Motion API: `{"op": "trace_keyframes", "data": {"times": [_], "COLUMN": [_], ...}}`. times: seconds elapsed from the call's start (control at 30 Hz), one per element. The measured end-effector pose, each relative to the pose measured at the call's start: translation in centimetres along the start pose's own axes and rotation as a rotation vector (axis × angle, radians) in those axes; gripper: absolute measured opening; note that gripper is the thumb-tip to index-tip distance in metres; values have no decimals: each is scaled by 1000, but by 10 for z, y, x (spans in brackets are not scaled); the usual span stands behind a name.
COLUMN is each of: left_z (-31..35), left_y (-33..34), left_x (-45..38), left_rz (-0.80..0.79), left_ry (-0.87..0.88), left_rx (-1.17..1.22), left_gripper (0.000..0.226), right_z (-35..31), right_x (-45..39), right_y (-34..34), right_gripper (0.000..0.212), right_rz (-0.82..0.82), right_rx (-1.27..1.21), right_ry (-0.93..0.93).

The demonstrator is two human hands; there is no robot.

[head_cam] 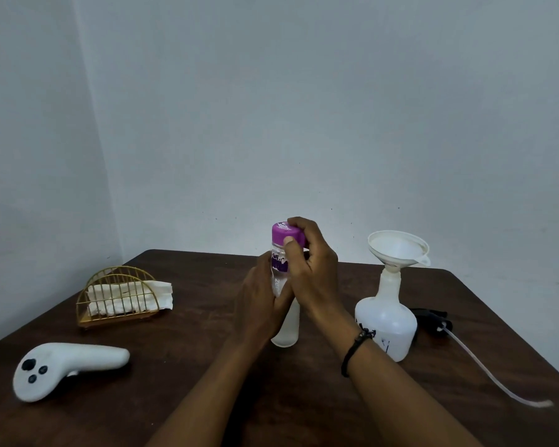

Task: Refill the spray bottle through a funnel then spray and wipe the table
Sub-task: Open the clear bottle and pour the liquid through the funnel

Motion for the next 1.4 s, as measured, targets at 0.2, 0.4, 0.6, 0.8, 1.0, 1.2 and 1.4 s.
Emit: {"op": "trace_keyframes", "data": {"times": [0.2,0.4,0.6,0.8,1.0,1.2,1.4], "left_z": [1,-1,-1,-3,0,4,5], "left_y": [0,0,5,4,2,3,4], "left_x": [-1,-1,-1,-3,-2,-3,-1], "left_rz": [1,11,0,7,21,10,25], "left_ry": [22,4,8,41,39,56,34], "left_rx": [-10,-5,-6,-44,-9,-24,-28], "left_gripper": [56,54,63,59,59,55,63], "right_z": [1,6,-11,-12,-11,-4,-2], "right_x": [-4,-3,-5,-4,-6,-5,-7], "right_y": [5,9,2,6,-1,7,-3], "right_gripper": [49,42,55,51,48,47,46], "right_rz": [21,-55,61,-3,29,-23,17], "right_rx": [89,8,318,280,227,154,121], "right_ry": [29,142,-56,-65,14,95,102]}}
Point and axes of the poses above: each hand's wrist, its own x-axis away from the middle knuckle, its own y-axis out of the palm, z = x × y, the point moved 10 cm from there along -x, towards the middle knuckle, and after that the axes turned 9 degrees about z, right-handed, at the moved point
